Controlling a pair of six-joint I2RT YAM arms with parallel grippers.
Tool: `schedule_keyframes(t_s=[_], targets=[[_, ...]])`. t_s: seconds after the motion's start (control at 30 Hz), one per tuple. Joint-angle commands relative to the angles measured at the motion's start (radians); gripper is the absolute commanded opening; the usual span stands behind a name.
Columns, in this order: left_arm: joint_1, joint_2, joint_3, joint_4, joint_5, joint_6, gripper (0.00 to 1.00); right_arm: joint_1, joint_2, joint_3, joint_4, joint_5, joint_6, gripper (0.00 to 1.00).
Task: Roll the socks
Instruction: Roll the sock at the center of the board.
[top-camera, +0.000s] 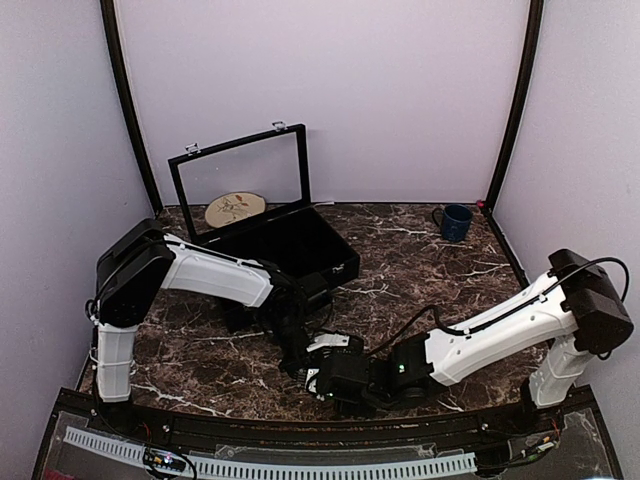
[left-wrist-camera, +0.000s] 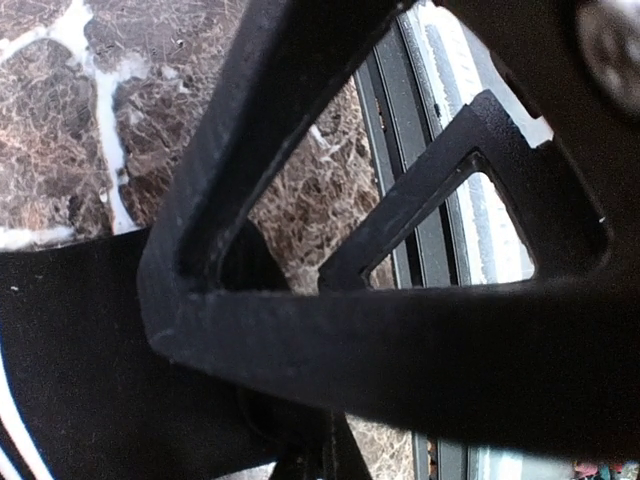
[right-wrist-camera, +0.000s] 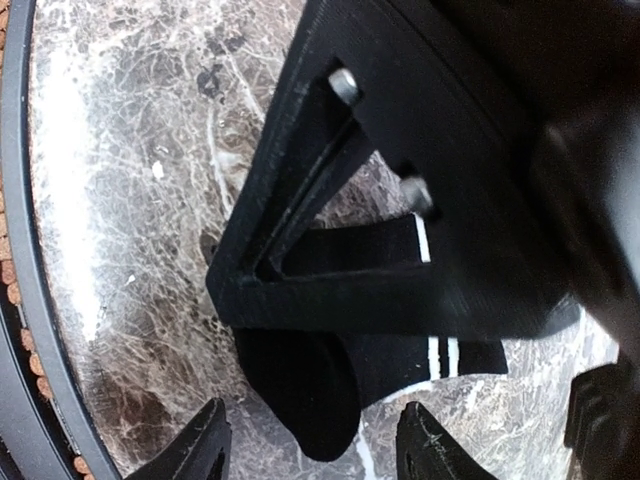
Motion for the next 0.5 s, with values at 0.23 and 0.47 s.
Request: schedule_keyframes(t_s=[0.23,0.47], targets=[[0.000,0.008,0.030,-0.037,0.060,0.003,0.04,-0.039,0.040,0.006,0.034,-0.064,-0.010,0.38],[0.006,0.007,0.028,-0.031,0.055,-0.006,0.06,-0.060,0.043,0.007,0.027,-0.104,0.003,0.21]])
